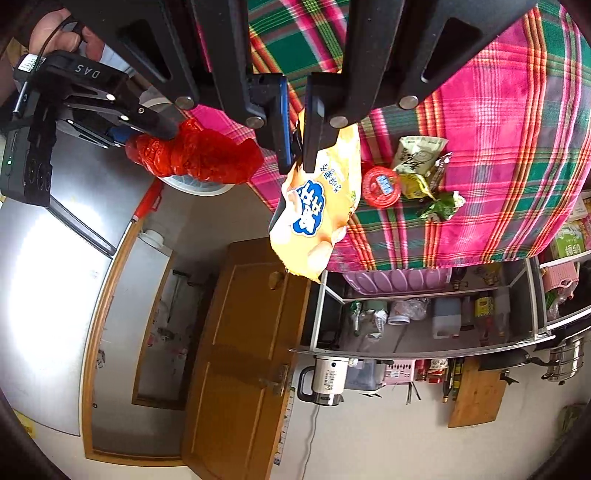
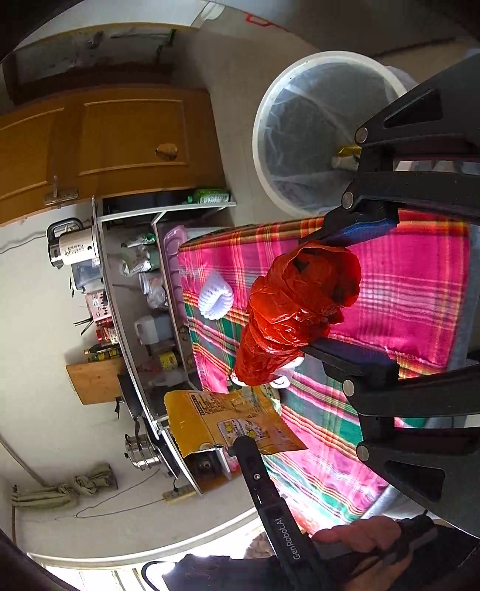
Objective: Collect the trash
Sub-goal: 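Carry both bags over the trash bin and open both tools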
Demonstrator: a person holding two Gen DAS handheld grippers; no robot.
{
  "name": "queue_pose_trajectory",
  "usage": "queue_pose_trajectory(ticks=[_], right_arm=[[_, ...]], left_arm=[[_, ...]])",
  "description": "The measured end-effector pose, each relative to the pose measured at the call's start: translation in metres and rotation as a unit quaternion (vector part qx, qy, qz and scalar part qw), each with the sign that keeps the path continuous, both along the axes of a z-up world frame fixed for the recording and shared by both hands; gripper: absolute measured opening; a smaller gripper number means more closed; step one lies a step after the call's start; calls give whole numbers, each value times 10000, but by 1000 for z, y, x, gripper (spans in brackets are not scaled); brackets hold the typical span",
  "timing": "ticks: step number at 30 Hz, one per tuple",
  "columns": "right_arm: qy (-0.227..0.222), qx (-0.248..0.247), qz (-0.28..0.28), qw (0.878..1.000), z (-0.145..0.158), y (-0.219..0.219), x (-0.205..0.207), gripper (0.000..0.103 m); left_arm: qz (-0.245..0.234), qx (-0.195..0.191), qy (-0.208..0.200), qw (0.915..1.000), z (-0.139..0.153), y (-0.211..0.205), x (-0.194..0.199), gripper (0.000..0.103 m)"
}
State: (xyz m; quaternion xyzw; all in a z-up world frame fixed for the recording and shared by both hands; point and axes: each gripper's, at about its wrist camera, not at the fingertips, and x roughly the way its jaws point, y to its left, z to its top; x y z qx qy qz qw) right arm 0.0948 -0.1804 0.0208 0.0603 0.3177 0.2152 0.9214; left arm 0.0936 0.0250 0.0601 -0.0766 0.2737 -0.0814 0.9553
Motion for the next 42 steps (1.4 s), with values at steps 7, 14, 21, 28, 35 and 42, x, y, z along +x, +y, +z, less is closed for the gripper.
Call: queue_pose_trajectory(ticks=[7,14,21,28,35,42], right_arm=[[13,-60,-397,9992,-2,-30,0,48],[158,-63,-916,9957,-9,-68,4,48],[319,-106,-1323,9906,-19,-97,8,48],[480,-171,-1555,9865,-27,-109,17,48],[638,-173,-1705,9831,-36,-120,22,49],[812,-221,-1723,9814,-44,-119,27,51]], left_arm=[[-565,-83,38,9984,-1,-43,21,6],[-1093,-166,85,9938,-4,-83,40,6],[-1546,-274,137,9875,-9,-117,60,6],[-1837,-396,258,9819,-21,-139,76,6],[-1989,-417,410,9783,-35,-153,93,6],[-1911,-379,676,9785,-50,-155,100,22]])
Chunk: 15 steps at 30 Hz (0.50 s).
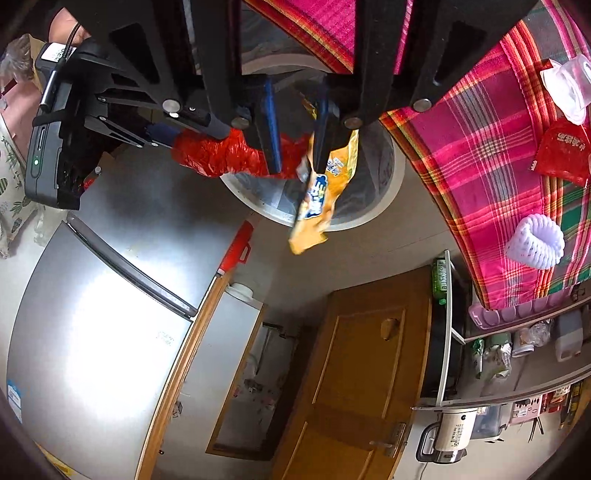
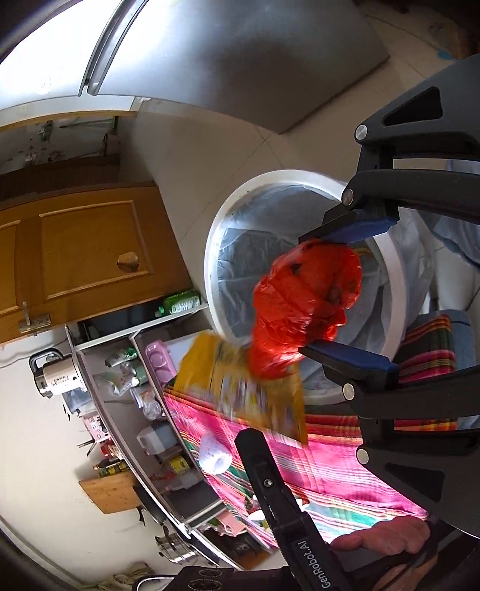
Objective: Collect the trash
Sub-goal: 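Carry both bags over the trash bin and open both tools, then move both open tools back toward the clear plastic cups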
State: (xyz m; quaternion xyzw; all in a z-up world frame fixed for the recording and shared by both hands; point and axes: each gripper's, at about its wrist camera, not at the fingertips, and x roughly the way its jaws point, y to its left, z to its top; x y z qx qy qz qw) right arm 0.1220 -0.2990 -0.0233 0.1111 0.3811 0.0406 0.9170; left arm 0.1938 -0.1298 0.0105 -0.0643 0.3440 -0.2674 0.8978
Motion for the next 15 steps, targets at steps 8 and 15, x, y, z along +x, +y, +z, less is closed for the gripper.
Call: queue_pose_trajectory(ticks=[8,15], right_arm=[[-77,-71,66,9999,1,4,-2,52],[-305,-151,213,9992,13,14,-10,52]], left_arm=[[120,-3,-12,9999,0,10,-6,30],[300,51,-141,9994,4,24,-20,30]])
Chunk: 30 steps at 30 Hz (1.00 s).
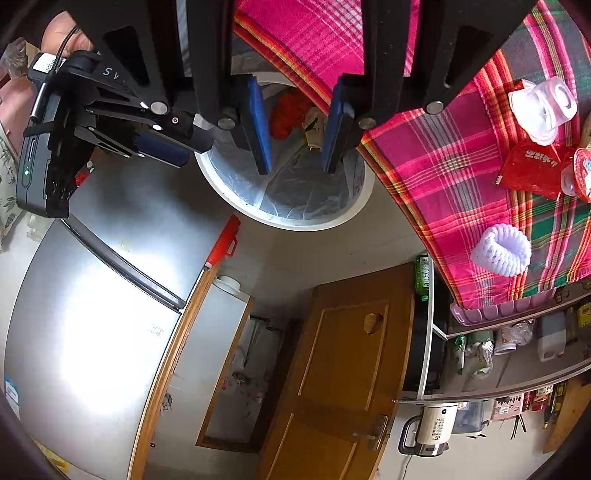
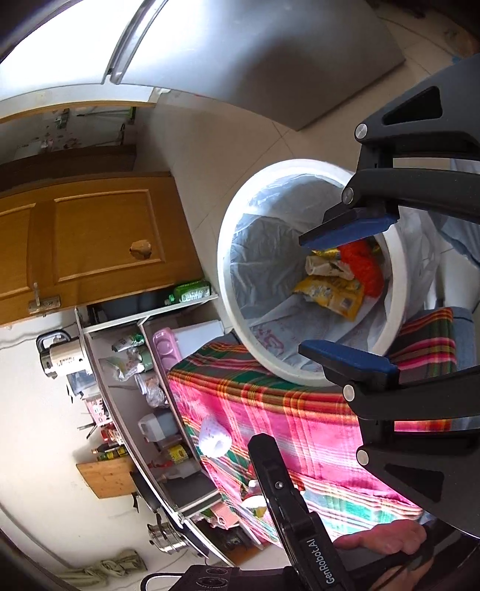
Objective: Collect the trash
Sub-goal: 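Move both open tools back toward the clear plastic cups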
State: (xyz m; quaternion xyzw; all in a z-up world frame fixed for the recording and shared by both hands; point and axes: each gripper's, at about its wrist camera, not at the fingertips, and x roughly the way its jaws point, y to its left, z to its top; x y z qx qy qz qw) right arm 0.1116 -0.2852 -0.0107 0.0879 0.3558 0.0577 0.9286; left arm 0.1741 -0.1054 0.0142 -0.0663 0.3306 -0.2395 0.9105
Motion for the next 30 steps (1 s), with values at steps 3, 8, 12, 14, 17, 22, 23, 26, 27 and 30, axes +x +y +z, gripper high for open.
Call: queue_pose_trajectory(ticks=[3,8,12,14,17,22,23,26,27,30], right_arm=[[-102,-8,152,9998,6,10,-4,52],[-202,-25,378,9991,13,26,-10,52],[-246,-64,568,9981,18,43,-13,52],[-259,-121,679,9973,19,52,-15,52],[-277,-97,872,9958,21,64,-17,52],[-297,23,1144,9930,20,82,-17,52],[-291,27,1178,9926,19,85,-18,52],[-242,50,1342,9906,19,97,-16,52],[-222,45,1413,9897,18,102,-15,52],[-188,13,1584,9872,19,116,-11,52]], left_arm=[[113,42,-67,9999,2,10,-9,30],[374,119,-138,9991,3,30,-25,30],[620,164,-163,9978,3,51,-39,30],[753,165,-154,9969,2,63,-44,30],[944,187,-156,9952,0,80,-53,30],[1249,177,-97,9920,-5,106,-63,30],[1304,172,-86,9913,-5,111,-64,30],[1472,170,-61,9889,-9,127,-69,30],[1529,175,-51,9881,-10,132,-70,30],[1689,188,-33,9855,-11,144,-70,30]])
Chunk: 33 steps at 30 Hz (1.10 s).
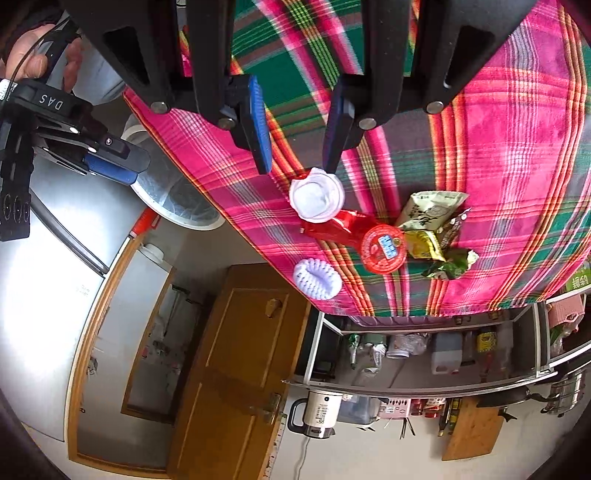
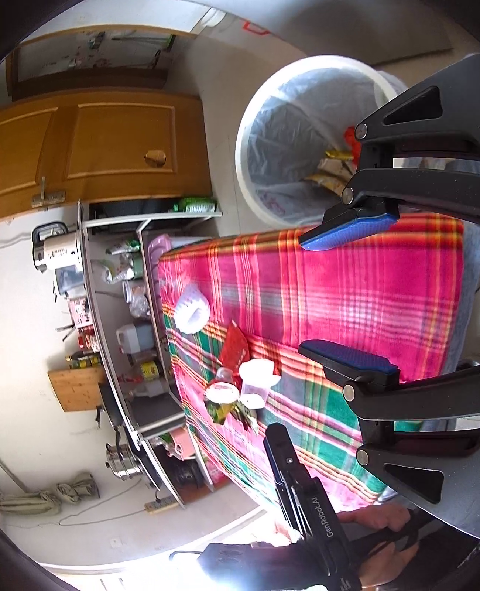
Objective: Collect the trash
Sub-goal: 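Move both open tools back toward the clear plastic cups, then grasp the clear plastic cups with the right tool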
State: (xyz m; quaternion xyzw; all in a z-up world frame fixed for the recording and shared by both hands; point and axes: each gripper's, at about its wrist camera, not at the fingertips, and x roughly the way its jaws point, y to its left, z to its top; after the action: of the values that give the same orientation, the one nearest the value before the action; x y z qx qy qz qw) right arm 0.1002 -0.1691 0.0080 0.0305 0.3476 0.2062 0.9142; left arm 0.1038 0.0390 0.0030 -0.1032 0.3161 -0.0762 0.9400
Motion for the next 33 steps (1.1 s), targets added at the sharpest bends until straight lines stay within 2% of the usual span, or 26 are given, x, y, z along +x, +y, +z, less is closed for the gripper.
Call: queue_pose_trajectory(ticks=[2,5,14,19,28,33], right_arm=[[-5,-42,92,9999,0,8,2,52],[24,-100,235,9997,-1,23,8,52],[117,-10,732,9972,-4,65,31,52],[208,-56,937,9954,-10,89,48,56],[483,-123,1110,9926,-23,116,83,57],[709,-141,1074,9916,-34,123,96,57]], left_arm=[[94,4,3,10000,-1,8,0,30],[235,-8,4,9997,-2,21,1,39],[555,-40,-7,9985,-2,54,2,43],[660,-80,2,9978,-3,68,4,45],[760,-151,38,9970,-5,90,15,53],[770,-80,213,9968,-10,97,30,56]])
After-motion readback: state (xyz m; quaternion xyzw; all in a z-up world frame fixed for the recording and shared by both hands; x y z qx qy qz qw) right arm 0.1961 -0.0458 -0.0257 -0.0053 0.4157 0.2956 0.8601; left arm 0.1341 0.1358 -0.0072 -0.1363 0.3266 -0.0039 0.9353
